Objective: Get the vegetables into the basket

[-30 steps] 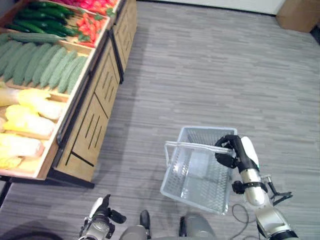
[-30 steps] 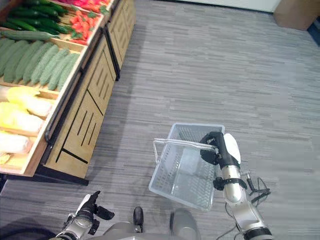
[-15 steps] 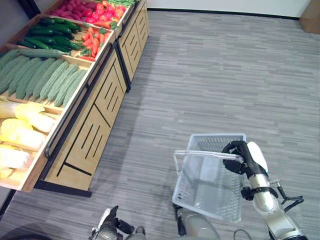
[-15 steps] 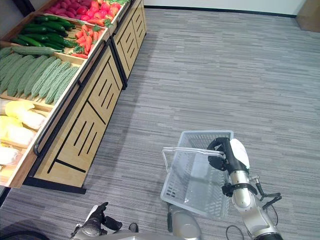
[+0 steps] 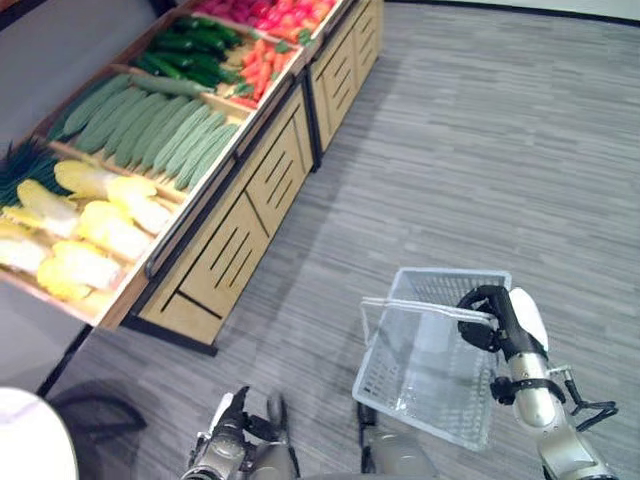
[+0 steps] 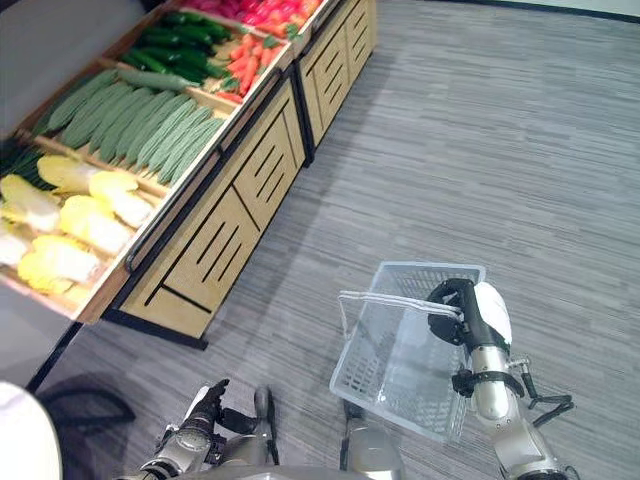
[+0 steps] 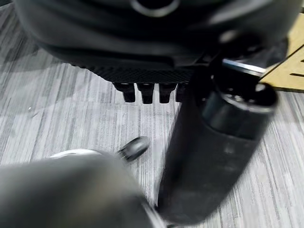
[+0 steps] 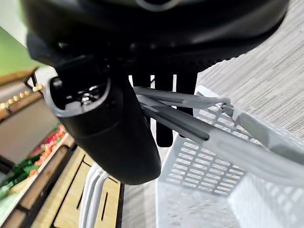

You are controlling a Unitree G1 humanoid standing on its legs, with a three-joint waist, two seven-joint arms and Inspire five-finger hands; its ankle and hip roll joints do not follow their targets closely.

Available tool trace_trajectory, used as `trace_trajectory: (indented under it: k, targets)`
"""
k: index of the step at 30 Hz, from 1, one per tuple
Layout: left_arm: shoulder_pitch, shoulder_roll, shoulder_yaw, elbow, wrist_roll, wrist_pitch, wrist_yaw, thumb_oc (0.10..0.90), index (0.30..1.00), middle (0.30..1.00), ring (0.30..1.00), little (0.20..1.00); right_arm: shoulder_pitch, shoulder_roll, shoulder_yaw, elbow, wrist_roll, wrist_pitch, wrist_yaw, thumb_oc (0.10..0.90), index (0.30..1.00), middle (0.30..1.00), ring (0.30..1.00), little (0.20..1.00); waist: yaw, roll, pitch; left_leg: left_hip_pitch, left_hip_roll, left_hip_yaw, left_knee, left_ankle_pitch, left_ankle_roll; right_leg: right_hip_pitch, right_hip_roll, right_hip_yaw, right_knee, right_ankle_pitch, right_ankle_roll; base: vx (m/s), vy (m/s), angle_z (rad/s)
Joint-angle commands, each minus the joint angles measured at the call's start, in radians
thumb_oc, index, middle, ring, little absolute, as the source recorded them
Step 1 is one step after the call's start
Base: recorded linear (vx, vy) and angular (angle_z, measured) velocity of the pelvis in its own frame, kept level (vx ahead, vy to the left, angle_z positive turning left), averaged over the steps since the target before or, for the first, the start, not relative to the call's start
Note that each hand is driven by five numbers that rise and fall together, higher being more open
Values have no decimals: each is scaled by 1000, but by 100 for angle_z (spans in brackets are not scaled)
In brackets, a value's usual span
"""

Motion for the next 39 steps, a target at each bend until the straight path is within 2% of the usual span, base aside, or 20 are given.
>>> trace_trajectory:
  k: [1, 4, 7, 9, 10, 14, 15, 16, 20, 21, 22, 23, 26, 29, 31, 32, 35, 38, 39]
  targets:
    - [42, 54, 0, 26, 20, 10, 23, 900, 1000, 1000, 1000, 1000, -22, -46, -79, -235, 4, -99, -66, 400, 300, 300, 300, 300, -12, -51, -69, 26, -103, 23, 85, 68, 65, 117, -137, 76, 19, -59, 119, 213, 259, -27]
    - [41, 65, 5, 32, 35, 14, 21, 900, 1000, 1000, 1000, 1000, -41, -20, -64, -223, 5, -88, -59, 400, 300, 300, 300, 300, 0, -72, -79, 40, -148, 39, 106, 13, 102, 130, -192, 103, 26, -42, 153, 247, 339, -50]
    - [36, 76, 9, 27, 34, 16, 19, 900, 1000, 1000, 1000, 1000, -58, -7, -53, -213, 5, -84, -53, 400, 300, 300, 300, 300, 9, -88, -79, 38, -166, 50, 138, -22, 122, 117, -213, 120, 46, -23, 169, 100, 162, -23]
    - [33, 96, 19, 21, 29, 18, 24, 900, 1000, 1000, 1000, 1000, -84, 5, -36, -199, 13, -83, -47, 400, 300, 300, 300, 300, 23, -108, -76, 36, -191, 59, 175, -62, 145, 98, -233, 137, 92, 28, 187, 224, 340, -12]
    - [29, 117, 32, 8, 15, 21, 29, 900, 1000, 1000, 1000, 1000, -107, 5, -22, -198, 13, -82, -39, 400, 300, 300, 300, 300, 35, -118, -69, 54, -219, 45, 180, -95, 173, 66, -238, 142, 193, 80, 193, 264, 392, -10]
    - [35, 129, 35, 2, 11, 23, 25, 900, 1000, 1000, 1000, 1000, -125, 9, -5, -199, 10, -83, -28, 400, 300, 300, 300, 300, 39, -108, -58, 93, -233, 28, 152, -104, 196, 10, -219, 144, 337, 121, 188, 143, 190, 8]
    - [39, 130, 38, 5, 9, 24, 21, 900, 1000, 1000, 1000, 1000, -128, 13, 4, -202, 6, -84, -22, 400, 300, 300, 300, 300, 32, -101, -52, 122, -239, 13, 135, -110, 202, -32, -190, 159, 374, 118, 179, 174, 123, 24]
    - [38, 131, 44, 16, 7, 25, 19, 900, 1000, 1000, 1000, 1000, -131, 11, 8, -209, 2, -86, -19, 400, 300, 300, 300, 300, 28, -97, -49, 136, -240, 6, 122, -110, 201, -70, -170, 167, 366, 101, 171, 143, 84, 22]
    - [35, 125, 49, 41, 6, 24, 18, 900, 1000, 1000, 1000, 1000, -135, 13, 10, -218, 11, -92, -21, 400, 300, 300, 300, 300, 18, -90, -33, 168, -241, -9, 108, -116, 192, -111, -169, 160, 309, 74, 165, 142, -19, 21]
    - [34, 120, 46, 50, 11, 24, 16, 900, 1000, 1000, 1000, 1000, -144, 17, 13, -220, 17, -95, -25, 400, 300, 300, 300, 300, 9, -92, -25, 190, -245, -28, 96, -123, 180, -144, -167, 178, 211, 80, 174, 287, -153, 39]
    - [31, 116, 50, 65, 14, 23, 15, 900, 1000, 1000, 1000, 1000, -154, 17, 23, -224, 21, -99, -25, 400, 300, 300, 300, 300, -8, -96, -17, 218, -247, -61, 93, -137, 165, -162, -167, 223, 111, 113, 192, 287, -151, 41]
    - [31, 116, 51, 65, 14, 23, 15, 900, 1000, 1000, 1000, 1000, -155, 17, 23, -224, 21, -99, -26, 400, 300, 300, 300, 300, -9, -95, -16, 220, -246, -62, 93, -138, 165, -158, -167, 221, 108, 113, 192, 238, -132, 47]
    - [39, 107, 59, 79, 12, 22, 14, 900, 1000, 1000, 1000, 1000, -155, 13, 33, -242, 22, -101, -14, 400, 300, 300, 300, 300, -25, -101, -20, 258, -244, -121, 106, -170, 147, -171, -165, 289, 40, 148, 209, 255, -193, 68]
    - [52, 97, 64, 94, 12, 23, 17, 900, 1000, 1000, 1000, 1000, -142, 9, 41, -255, 34, -111, 2, 400, 300, 300, 300, 300, -31, -102, -44, 280, -231, -146, 121, -185, 133, -141, -160, 273, 33, 137, 200, 243, -241, 73]
    - [60, 93, 69, 93, 10, 24, 19, 900, 1000, 1000, 1000, 1000, -145, 2, 47, -258, 34, -112, 8, 400, 300, 300, 300, 300, -26, -97, -53, 286, -219, -146, 129, -177, 124, -132, -153, 255, 34, 134, 197, 221, -270, 47]
    - [69, 89, 80, 108, -1, 28, 18, 900, 1000, 1000, 1000, 1000, -140, -11, 45, -263, 42, -114, 17, 400, 300, 300, 300, 300, -19, -90, -64, 288, -191, -166, 143, -145, 101, -105, -126, 237, 36, 114, 175, 175, -309, 10]
    - [74, 83, 84, 118, -1, 31, 22, 900, 1000, 1000, 1000, 1000, -130, -36, 35, -276, 52, -127, 17, 400, 300, 300, 300, 300, -20, -77, -72, 279, -152, -204, 158, -91, 74, -82, -96, 200, 48, 79, 143, 165, -328, 35]
    - [77, 77, 80, 116, -7, 29, 27, 900, 1000, 1000, 1000, 1000, -121, -52, 33, -270, 65, -134, 14, 400, 300, 300, 300, 300, -20, -66, -71, 255, -132, -225, 187, -44, 57, -67, -82, 170, 53, 52, 120, 94, -214, 28]
    - [76, 76, 80, 116, -7, 29, 27, 900, 1000, 1000, 1000, 1000, -122, -52, 33, -269, 65, -134, 13, 400, 300, 300, 300, 300, -22, -66, -71, 253, -132, -228, 188, -44, 56, -68, -82, 168, 54, 52, 119, 64, -202, 30]
